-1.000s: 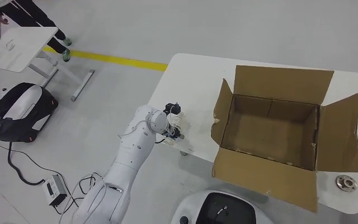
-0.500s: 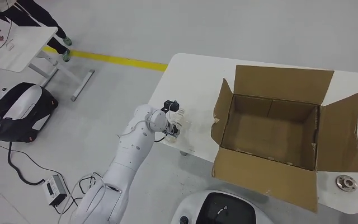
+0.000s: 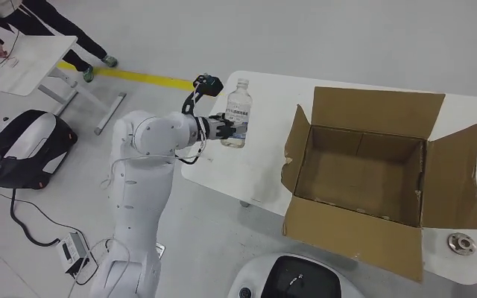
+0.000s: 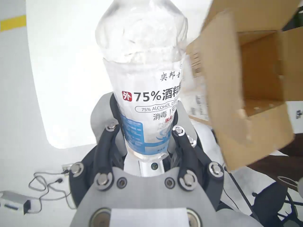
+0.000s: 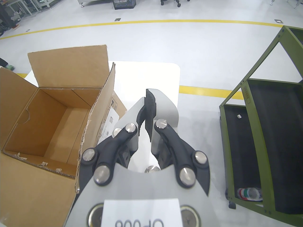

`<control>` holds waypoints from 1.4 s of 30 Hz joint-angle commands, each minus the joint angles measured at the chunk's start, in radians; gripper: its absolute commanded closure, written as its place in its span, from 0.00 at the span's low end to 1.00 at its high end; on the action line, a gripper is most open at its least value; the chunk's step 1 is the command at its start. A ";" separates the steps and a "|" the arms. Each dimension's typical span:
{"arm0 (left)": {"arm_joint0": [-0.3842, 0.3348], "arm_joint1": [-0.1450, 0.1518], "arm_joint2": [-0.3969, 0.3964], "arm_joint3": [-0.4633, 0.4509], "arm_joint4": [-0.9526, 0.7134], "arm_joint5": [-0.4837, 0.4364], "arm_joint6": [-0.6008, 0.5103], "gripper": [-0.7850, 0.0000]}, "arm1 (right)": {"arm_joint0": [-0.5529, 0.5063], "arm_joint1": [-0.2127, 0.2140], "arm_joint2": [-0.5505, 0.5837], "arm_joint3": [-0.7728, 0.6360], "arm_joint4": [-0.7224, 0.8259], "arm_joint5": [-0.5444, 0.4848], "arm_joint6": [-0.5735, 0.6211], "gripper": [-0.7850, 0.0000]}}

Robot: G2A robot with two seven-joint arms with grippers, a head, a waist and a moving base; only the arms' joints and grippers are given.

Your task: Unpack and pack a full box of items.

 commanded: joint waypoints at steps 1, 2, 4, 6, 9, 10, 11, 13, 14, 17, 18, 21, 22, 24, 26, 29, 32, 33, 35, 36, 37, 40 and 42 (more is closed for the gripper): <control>-0.013 0.005 -0.025 -0.058 -0.106 0.005 -0.028 1.00 | 0.000 0.000 0.000 0.000 0.000 0.000 0.000 1.00; -0.017 0.008 -0.039 -0.074 -0.148 0.015 -0.043 1.00 | 0.000 0.000 0.000 0.000 0.000 0.000 0.000 1.00; -0.028 0.014 -0.061 -0.109 -0.215 0.022 -0.069 1.00 | 0.000 0.000 0.000 0.000 0.000 0.000 0.000 1.00; -0.022 0.023 -0.064 -0.132 -0.271 0.028 -0.069 1.00 | 0.000 0.000 0.000 0.000 0.000 0.000 0.000 1.00; -0.021 0.024 -0.064 -0.136 -0.278 0.028 -0.069 1.00 | 0.000 0.000 0.000 0.000 0.000 0.000 0.000 1.00; -0.021 0.024 -0.064 -0.136 -0.278 0.028 -0.069 1.00 | 0.000 0.000 0.000 0.000 0.000 0.000 0.000 1.00; -0.021 0.024 -0.064 -0.136 -0.278 0.028 -0.069 1.00 | 0.000 0.000 0.000 0.000 0.000 0.000 0.000 1.00; -0.021 0.024 -0.064 -0.136 -0.278 0.028 -0.069 1.00 | 0.000 0.000 0.000 0.000 0.000 0.000 0.000 1.00; -0.021 0.024 -0.064 -0.136 -0.278 0.028 -0.069 1.00 | 0.000 0.000 0.000 0.000 0.000 0.000 0.000 1.00; -0.021 0.024 -0.064 -0.136 -0.278 0.028 -0.069 1.00 | 0.000 0.000 0.000 0.000 0.000 0.000 0.000 1.00; -0.021 0.024 -0.064 -0.136 -0.278 0.028 -0.069 1.00 | 0.000 0.000 0.000 0.000 0.000 0.000 0.000 1.00; -0.017 0.024 -0.063 -0.135 -0.278 0.027 -0.061 1.00 | 0.000 0.000 0.000 0.000 0.000 0.000 0.000 1.00; 0.015 0.025 -0.061 -0.105 -0.281 0.012 -0.035 1.00 | 0.000 0.000 0.000 0.000 0.000 0.000 0.000 1.00; 0.090 0.028 -0.067 -0.051 -0.307 -0.128 0.031 1.00 | 0.000 0.000 0.000 0.000 0.000 0.000 0.000 1.00; 0.095 0.030 -0.034 -0.048 -0.331 -0.167 0.060 1.00 | 0.000 0.000 0.000 0.000 0.000 0.000 0.000 1.00; 0.058 0.031 0.036 -0.040 -0.338 -0.156 0.084 1.00 | 0.000 0.000 0.000 0.000 0.000 0.000 0.000 1.00; 0.007 0.031 0.114 -0.019 -0.357 -0.128 0.088 1.00 | 0.000 0.000 0.000 0.000 0.000 0.000 0.000 1.00; -0.011 0.031 0.141 -0.018 -0.354 -0.130 0.087 1.00 | 0.000 0.000 0.000 0.000 0.000 0.000 0.000 1.00; -0.036 0.030 0.190 -0.012 -0.346 -0.120 0.097 1.00 | 0.000 0.000 0.000 0.000 0.000 0.000 0.000 1.00; -0.046 0.030 0.212 -0.010 -0.343 -0.121 0.099 1.00 | 0.000 0.000 0.000 0.000 0.000 0.000 0.000 1.00; -0.054 0.030 0.230 -0.006 -0.343 -0.121 0.105 1.00 | 0.000 0.000 0.000 0.000 0.000 0.000 0.000 1.00; -0.072 0.032 0.275 0.007 -0.336 -0.119 0.109 1.00 | 0.000 0.000 0.000 0.000 0.000 0.000 0.000 1.00; -0.072 0.032 0.275 0.007 -0.336 -0.119 0.109 1.00 | 0.000 0.000 0.000 0.000 0.000 0.000 0.000 1.00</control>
